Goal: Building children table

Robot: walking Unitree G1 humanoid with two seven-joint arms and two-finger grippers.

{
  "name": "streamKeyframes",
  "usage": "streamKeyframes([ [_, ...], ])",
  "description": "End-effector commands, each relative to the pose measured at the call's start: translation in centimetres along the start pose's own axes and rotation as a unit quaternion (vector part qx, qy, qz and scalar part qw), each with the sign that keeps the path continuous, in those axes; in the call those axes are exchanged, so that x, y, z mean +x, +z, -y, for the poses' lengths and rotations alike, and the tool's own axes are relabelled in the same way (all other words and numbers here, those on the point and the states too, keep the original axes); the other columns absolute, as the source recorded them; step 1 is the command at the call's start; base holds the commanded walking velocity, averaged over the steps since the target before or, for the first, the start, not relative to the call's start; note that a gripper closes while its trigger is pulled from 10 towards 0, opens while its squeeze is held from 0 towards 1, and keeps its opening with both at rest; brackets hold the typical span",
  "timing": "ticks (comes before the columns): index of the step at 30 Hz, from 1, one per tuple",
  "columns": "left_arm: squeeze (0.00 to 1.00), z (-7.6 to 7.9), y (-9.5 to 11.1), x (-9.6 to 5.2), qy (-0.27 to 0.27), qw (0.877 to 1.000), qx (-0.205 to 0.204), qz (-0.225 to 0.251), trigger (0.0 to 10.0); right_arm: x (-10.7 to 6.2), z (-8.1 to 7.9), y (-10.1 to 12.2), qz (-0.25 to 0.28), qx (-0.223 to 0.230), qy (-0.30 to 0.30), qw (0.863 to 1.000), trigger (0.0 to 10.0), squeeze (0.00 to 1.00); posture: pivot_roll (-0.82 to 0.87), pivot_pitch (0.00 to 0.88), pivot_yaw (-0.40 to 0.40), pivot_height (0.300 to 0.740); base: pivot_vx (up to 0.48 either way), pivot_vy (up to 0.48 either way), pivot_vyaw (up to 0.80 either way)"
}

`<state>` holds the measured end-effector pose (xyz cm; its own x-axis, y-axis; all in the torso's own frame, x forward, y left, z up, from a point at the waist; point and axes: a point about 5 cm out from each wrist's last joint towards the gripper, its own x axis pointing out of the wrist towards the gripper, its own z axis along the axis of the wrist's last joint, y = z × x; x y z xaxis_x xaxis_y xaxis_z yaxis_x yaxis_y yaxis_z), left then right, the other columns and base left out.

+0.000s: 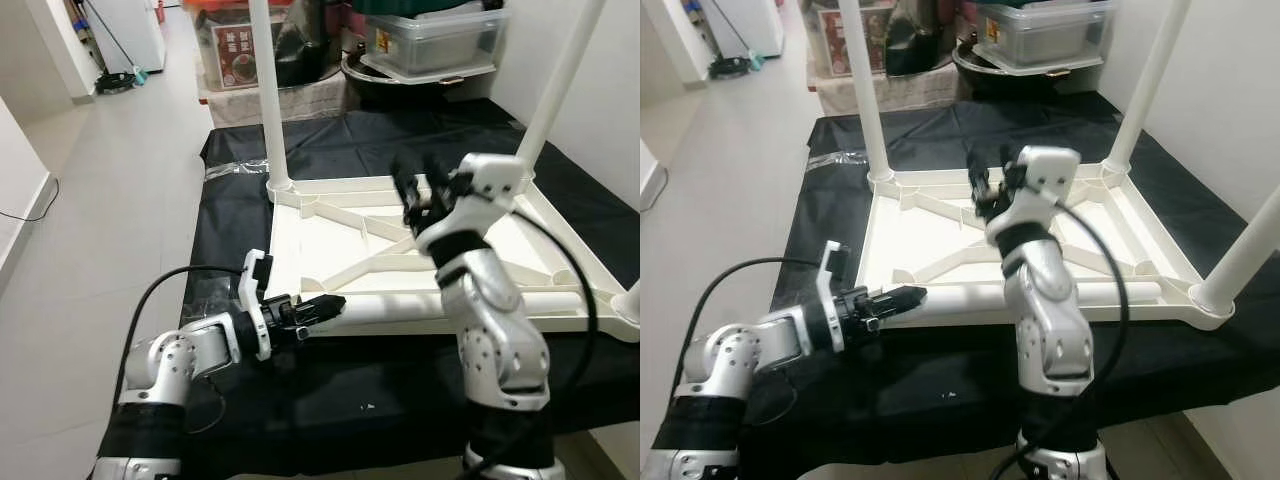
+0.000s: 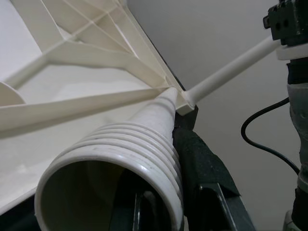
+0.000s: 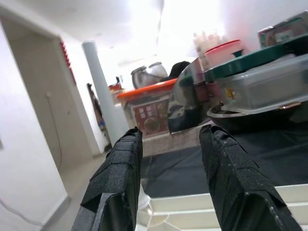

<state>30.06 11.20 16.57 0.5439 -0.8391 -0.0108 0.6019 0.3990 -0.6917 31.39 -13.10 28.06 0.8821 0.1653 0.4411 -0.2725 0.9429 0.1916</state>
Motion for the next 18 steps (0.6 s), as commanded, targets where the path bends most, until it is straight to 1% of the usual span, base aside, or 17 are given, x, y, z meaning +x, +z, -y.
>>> streamKeyframes([
  [1, 0.00, -0.3, 1.7, -2.2, 0.033, 0.998, 0.015, 0.054, 0.0, 0.4, 0.0, 0.1, -0.004, 0.048, -0.004, 0.999, 10.0, 0.00, 0.07, 0.048, -0.007, 0.740, 0.000, 0.000, 0.00],
  [2, 0.00, -0.3, 1.7, -2.2, 0.033, 0.998, 0.015, 0.054, 0.0, 0.4, 0.0, 0.1, -0.004, 0.048, -0.004, 0.999, 10.0, 0.00, 0.07, 0.048, -0.007, 0.740, 0.000, 0.000, 0.00],
  [4, 0.00, 0.3, 3.4, -4.4, 0.051, 0.993, 0.035, 0.100, 0.0, 1.2, 0.5, 0.3, 0.000, 0.110, -0.013, 0.994, 10.0, 0.00, 0.08, 0.033, -0.016, 0.740, 0.000, 0.000, 0.00],
  [5, 0.00, 0.3, 3.4, -4.4, 0.051, 0.993, 0.035, 0.100, 0.0, 1.2, 0.5, 0.3, 0.000, 0.110, -0.013, 0.994, 10.0, 0.00, 0.08, 0.033, -0.016, 0.740, 0.000, 0.000, 0.00],
  [6, 0.00, 0.6, 3.9, -5.0, 0.056, 0.991, 0.041, 0.115, 0.0, 1.4, 0.7, 0.3, 0.000, 0.128, -0.017, 0.992, 10.0, 0.00, 0.08, 0.033, -0.016, 0.740, 0.000, 0.000, 0.00],
  [8, 0.00, 0.6, 3.9, -5.0, 0.056, 0.991, 0.041, 0.115, 0.0, 1.4, 0.7, 0.3, 0.000, 0.128, -0.017, 0.992, 10.0, 0.00, 0.08, 0.033, -0.016, 0.740, 0.000, 0.000, 0.00],
  [10, 0.00, 1.5, 5.2, -6.3, 0.059, 0.984, 0.058, 0.156, 0.0, 1.7, 1.2, -0.1, -0.006, 0.160, -0.028, 0.987, 10.0, 0.00, 0.09, 0.022, -0.027, 0.740, 0.000, 0.000, 0.00],
  [11, 0.00, 1.5, 5.2, -6.3, 0.059, 0.984, 0.058, 0.156, 0.0, 1.7, 1.2, -0.1, -0.006, 0.160, -0.028, 0.987, 10.0, 0.00, 0.09, 0.022, -0.027, 0.740, 0.000, 0.000, 0.00],
  [13, 0.00, 2.1, 6.1, -7.2, 0.067, 0.977, 0.073, 0.190, 0.0, 2.0, 1.6, -0.3, -0.013, 0.193, -0.036, 0.980, 10.0, 0.00, 0.09, 0.019, -0.032, 0.740, 0.000, 0.000, 0.00],
  [14, 0.00, 2.1, 6.1, -7.2, 0.067, 0.977, 0.073, 0.190, 0.0, 2.0, 1.6, -0.3, -0.013, 0.193, -0.036, 0.980, 10.0, 0.00, 0.09, 0.019, -0.032, 0.740, 0.000, 0.000, 0.00],
  [15, 0.00, 2.3, 6.4, -7.5, 0.072, 0.973, 0.081, 0.203, 0.0, 2.0, 1.5, -0.5, -0.014, 0.229, -0.028, 0.973, 10.0, 1.00, 0.09, 0.020, -0.033, 0.740, 0.000, 0.000, 0.00],
  [16, 0.00, 2.3, 6.4, -7.5, 0.072, 0.973, 0.081, 0.203, 0.0, 2.0, 1.5, -0.5, -0.014, 0.229, -0.028, 0.973, 10.0, 1.00, 0.09, 0.020, -0.033, 0.740, 0.000, 0.000, 0.00],
  [17, 0.00, 2.3, 6.6, -7.6, 0.078, 0.970, 0.083, 0.215, 7.0, 1.9, 1.5, -0.8, -0.024, 0.245, -0.027, 0.969, 10.0, 1.00, 0.09, 0.022, -0.036, 0.740, 0.000, 0.000, 0.00],
  [18, 0.00, 2.5, 6.8, -7.6, 0.077, 0.967, 0.085, 0.227, 10.0, 1.7, 1.2, -1.8, -0.057, 0.269, -0.019, 0.961, 10.0, 1.00, 0.08, 0.021, -0.039, 0.740, 0.000, 0.000, 0.00],
])
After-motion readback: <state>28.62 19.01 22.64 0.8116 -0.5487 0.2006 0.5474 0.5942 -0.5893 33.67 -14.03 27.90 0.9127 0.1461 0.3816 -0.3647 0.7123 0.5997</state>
